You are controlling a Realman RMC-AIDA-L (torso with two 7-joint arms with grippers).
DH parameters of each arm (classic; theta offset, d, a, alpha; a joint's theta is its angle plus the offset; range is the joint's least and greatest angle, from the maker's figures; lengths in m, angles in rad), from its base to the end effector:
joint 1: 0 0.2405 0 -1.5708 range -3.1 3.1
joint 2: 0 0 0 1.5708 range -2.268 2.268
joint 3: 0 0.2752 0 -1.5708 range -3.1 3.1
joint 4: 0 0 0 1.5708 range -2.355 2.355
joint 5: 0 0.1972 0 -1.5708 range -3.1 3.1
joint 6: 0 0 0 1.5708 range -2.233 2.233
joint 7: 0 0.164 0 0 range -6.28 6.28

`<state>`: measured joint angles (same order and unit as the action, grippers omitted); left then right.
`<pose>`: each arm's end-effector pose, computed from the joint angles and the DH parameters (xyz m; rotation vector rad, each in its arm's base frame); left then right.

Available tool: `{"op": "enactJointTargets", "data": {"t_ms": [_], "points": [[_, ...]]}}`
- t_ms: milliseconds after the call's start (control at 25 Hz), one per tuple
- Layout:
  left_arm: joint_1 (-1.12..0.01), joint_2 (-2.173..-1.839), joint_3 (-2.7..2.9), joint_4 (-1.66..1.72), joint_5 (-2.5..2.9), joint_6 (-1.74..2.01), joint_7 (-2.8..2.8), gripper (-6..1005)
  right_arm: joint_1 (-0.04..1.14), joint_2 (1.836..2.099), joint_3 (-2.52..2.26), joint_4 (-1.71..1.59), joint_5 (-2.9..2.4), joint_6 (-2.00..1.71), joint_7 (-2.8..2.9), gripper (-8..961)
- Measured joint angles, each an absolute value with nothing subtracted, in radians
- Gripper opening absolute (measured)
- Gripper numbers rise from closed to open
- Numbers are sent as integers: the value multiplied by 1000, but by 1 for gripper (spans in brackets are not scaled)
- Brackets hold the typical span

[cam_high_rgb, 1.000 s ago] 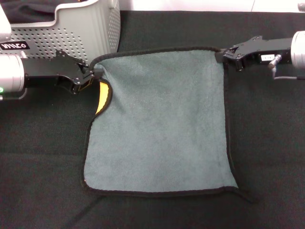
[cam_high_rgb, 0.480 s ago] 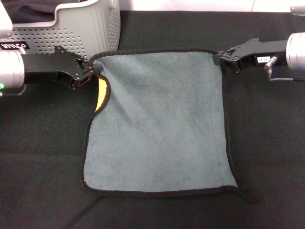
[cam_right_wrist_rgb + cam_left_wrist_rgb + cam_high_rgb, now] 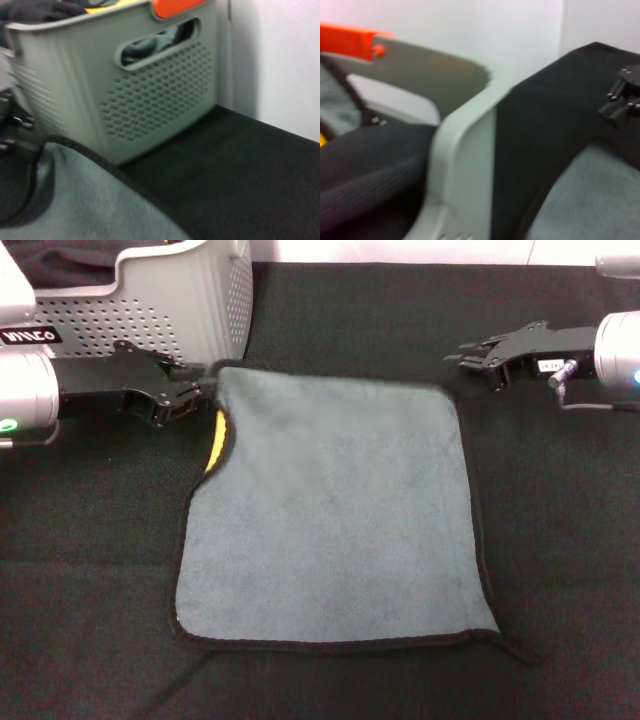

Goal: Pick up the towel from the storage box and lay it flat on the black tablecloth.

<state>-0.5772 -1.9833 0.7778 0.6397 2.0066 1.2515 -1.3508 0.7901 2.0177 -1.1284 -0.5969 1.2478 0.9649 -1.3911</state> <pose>-0.2927 0.3907 0.0062 -2.5519 -0.5129 -0.3434 0.2030 0.4469 -0.0475 -2.5599 0.6914 0.3385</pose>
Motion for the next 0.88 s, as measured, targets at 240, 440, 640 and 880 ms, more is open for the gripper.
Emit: {"op": "enactJointTargets", "data": {"t_ms": [240, 440, 640, 880], "points": [[-557, -1962, 773, 645, 1998, 1258, -1386, 230, 767, 2022, -1124, -615, 1240, 890, -1387, 237], [-503, -1958, 721, 721, 1951, 1422, -1418, 415, 681, 2019, -1118, -739, 1309, 1030, -1389, 349], [-462, -1951, 705, 745, 1827, 1743, -1379, 536, 599, 2022, -1127, -812, 1367, 1259, -1475, 598], [-417, -1975, 735, 735, 1800, 2027, -1211, 531, 523, 2027, -1272, -839, 1521, 1474, -1563, 824]]}}
